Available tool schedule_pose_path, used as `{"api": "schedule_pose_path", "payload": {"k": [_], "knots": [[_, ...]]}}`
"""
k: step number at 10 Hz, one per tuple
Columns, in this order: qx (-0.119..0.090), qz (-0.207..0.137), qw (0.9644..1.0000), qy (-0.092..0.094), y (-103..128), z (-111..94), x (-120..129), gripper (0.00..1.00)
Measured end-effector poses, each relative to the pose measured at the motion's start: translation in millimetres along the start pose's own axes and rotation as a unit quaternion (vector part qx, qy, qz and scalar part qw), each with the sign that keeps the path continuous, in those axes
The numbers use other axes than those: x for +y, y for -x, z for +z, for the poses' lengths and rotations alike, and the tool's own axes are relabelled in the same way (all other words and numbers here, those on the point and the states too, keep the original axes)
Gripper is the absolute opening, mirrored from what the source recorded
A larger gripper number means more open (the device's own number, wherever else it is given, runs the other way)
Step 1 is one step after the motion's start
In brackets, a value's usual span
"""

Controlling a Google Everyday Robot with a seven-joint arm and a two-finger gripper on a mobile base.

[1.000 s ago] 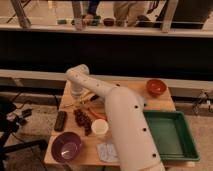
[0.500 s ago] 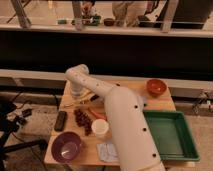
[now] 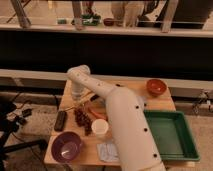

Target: Place fork in purple bowl

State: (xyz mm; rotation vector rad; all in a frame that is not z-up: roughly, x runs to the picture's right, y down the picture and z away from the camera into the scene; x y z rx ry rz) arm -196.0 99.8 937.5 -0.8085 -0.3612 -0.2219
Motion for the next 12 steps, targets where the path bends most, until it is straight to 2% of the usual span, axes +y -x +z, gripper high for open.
{"api": "schedule_pose_path", "payload": {"k": [1,3,7,10,11,12], "knots": [[0.001,-0.004,1.0,-0.001,1.9,-1.2,1.5,0.1],[0.0,-0.008,0.9999,-0.015,7.1,-7.5,-0.1,0.1],[-0.001,-0.013,0.9985,-0.053,15.5,-31.7,-4.0,0.1],[-0.002,-0.013,0.9958,-0.091,18.0,-60.2,-3.8,0.1],[-0.001,-0.015,0.9939,-0.109,20.9,-79.8,-1.5,0.1],[-0.001,-0.017,0.9927,-0.119,23.5,-92.5,1.2,0.1]]}}
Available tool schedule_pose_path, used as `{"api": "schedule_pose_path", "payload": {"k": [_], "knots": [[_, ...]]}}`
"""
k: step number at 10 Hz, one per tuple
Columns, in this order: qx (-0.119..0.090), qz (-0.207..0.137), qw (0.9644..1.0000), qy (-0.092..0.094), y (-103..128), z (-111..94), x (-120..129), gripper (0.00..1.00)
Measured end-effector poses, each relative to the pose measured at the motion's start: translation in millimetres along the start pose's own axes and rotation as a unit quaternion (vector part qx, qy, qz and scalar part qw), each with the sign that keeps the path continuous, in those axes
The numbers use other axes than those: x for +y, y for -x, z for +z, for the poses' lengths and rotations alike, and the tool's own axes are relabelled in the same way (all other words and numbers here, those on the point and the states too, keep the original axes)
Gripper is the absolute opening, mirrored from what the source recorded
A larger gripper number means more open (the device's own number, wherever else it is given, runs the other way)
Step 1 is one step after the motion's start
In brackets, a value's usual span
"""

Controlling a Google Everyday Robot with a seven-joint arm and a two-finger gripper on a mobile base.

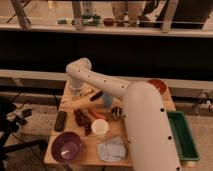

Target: Place fork in purple bowl

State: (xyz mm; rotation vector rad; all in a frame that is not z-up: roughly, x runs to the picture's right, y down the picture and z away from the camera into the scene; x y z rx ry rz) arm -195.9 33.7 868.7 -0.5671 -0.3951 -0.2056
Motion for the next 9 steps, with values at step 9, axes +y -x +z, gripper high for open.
{"api": "schedule_pose_path", "payload": {"k": [9], "knots": [[-0.035,-0.021,0.9989,-0.023,80.1,-80.0,77.7,0.1]]}}
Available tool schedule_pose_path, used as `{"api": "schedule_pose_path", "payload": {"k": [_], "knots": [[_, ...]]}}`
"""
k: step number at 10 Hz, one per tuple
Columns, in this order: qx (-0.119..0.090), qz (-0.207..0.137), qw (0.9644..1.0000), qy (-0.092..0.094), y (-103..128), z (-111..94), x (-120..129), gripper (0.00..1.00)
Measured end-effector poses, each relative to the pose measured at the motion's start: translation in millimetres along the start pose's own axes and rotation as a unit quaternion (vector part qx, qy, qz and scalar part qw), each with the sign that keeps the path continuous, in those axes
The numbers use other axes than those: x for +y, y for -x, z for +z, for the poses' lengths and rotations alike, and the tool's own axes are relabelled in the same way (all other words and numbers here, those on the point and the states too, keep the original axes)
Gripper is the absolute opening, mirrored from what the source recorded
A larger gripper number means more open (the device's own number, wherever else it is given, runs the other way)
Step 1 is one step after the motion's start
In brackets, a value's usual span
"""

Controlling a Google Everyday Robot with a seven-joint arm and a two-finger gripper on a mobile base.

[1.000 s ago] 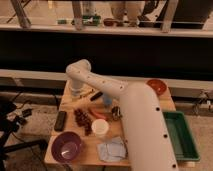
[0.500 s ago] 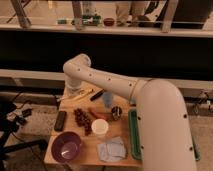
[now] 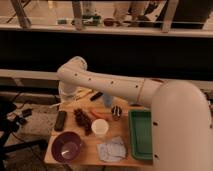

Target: Place fork in purple bowl

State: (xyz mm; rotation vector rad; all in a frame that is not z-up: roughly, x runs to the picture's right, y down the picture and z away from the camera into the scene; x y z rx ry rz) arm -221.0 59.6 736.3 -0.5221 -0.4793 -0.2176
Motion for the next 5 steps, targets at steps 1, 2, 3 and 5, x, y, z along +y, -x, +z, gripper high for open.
{"api": "schedule_pose_path", "payload": {"k": [1,2,3,5], "knots": [[-0.005,-0.001,1.0,0.002,6.7,-6.0,5.6,0.1],[-0.014,-0.002,0.9999,0.007,14.3,-9.9,13.5,0.1],[-0.027,-0.002,0.9995,0.019,24.9,-11.3,24.6,0.1],[-0.033,-0.005,0.9991,0.027,30.0,-10.1,29.6,0.1]]}}
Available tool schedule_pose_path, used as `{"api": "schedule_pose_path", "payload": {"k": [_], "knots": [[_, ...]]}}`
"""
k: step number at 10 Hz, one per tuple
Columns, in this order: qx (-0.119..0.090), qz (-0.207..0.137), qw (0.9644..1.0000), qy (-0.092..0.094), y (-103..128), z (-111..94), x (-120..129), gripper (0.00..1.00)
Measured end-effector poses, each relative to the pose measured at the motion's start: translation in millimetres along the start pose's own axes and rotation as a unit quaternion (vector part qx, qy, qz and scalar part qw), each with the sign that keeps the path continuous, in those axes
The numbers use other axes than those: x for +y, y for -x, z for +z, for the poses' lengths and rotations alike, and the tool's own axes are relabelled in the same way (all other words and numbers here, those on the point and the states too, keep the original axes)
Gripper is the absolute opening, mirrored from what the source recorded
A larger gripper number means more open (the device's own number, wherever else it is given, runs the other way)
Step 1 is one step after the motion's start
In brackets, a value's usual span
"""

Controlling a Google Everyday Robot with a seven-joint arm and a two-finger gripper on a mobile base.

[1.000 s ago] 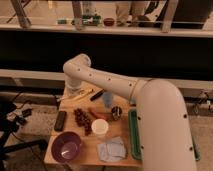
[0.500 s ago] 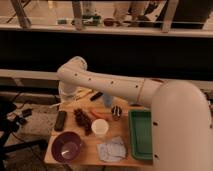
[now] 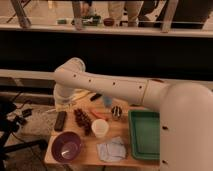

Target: Place fork in purple bowl

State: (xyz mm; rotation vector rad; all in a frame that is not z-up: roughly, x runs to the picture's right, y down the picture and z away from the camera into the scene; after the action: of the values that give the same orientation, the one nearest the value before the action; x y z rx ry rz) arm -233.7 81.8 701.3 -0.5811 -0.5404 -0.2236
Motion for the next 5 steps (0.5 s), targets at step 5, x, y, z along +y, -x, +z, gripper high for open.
{"api": "schedule_pose_path", "payload": {"k": [5], "knots": [[0.0,0.001,1.0,0.0,-2.0,0.5,0.1,0.1]]}}
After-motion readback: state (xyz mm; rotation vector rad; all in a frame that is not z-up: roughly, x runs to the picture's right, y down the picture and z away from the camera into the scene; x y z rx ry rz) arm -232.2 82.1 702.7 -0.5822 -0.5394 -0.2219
